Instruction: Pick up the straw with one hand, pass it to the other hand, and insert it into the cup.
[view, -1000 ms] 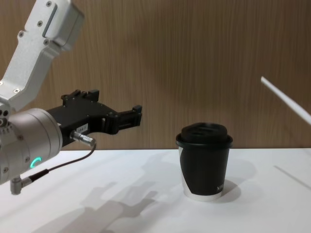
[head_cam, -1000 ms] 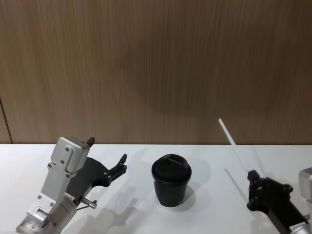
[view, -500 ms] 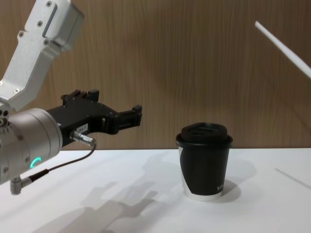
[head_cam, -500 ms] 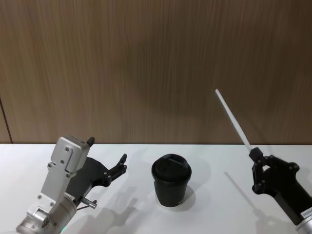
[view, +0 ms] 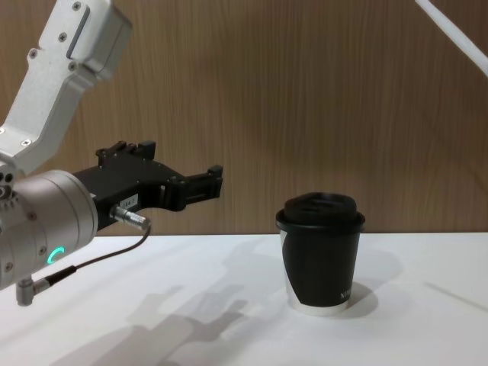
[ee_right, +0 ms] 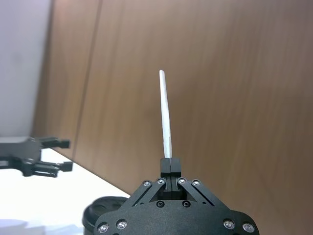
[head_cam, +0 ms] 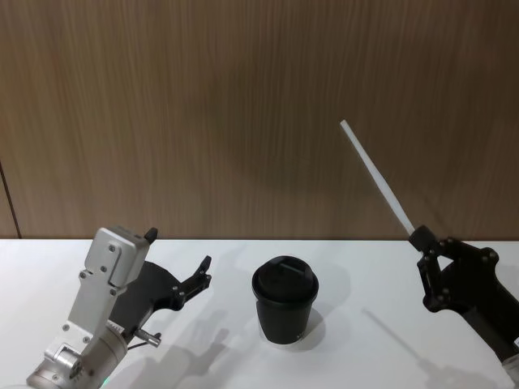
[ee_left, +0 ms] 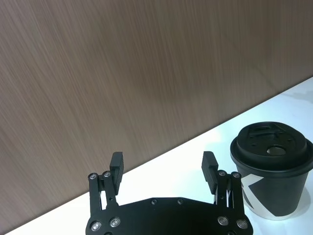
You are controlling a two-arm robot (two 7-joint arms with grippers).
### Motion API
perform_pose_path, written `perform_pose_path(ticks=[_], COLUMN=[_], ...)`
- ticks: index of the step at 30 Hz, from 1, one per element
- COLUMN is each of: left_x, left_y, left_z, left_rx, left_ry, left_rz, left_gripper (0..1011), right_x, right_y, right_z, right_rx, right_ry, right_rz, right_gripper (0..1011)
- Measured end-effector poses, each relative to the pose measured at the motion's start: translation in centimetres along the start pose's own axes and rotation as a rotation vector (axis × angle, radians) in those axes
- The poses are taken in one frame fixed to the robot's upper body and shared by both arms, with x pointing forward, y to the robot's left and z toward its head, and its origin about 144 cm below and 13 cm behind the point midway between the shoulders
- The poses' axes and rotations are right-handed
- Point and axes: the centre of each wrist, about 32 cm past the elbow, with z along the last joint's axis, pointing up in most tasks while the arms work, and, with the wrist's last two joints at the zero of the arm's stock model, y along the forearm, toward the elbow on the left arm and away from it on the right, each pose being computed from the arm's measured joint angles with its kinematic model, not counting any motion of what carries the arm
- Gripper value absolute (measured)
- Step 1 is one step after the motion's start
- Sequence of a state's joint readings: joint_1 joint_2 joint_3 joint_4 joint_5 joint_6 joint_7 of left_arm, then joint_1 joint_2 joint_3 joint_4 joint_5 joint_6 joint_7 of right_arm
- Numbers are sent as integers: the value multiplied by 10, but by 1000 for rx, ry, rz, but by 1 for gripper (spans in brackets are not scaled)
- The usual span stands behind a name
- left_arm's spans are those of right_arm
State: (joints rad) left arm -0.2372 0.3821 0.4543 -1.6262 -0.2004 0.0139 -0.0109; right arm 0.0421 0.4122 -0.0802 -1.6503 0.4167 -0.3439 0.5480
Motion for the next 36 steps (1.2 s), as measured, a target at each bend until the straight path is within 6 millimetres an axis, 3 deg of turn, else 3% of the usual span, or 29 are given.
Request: perform_pose_path(ticks=[14, 36], left_x=[0, 7], left_y=[0, -1], left_z=[0, 1], left_rx=[0, -2], left_ry=[0, 2], left_rz=[0, -71], left_gripper=[1003, 1003], right_x=[8, 6], right_y=[12, 22], right_z=[-8, -17], right_rx=[114, 171], right_ry=[87, 145], right_rz=[175, 259], right_gripper=[0, 0])
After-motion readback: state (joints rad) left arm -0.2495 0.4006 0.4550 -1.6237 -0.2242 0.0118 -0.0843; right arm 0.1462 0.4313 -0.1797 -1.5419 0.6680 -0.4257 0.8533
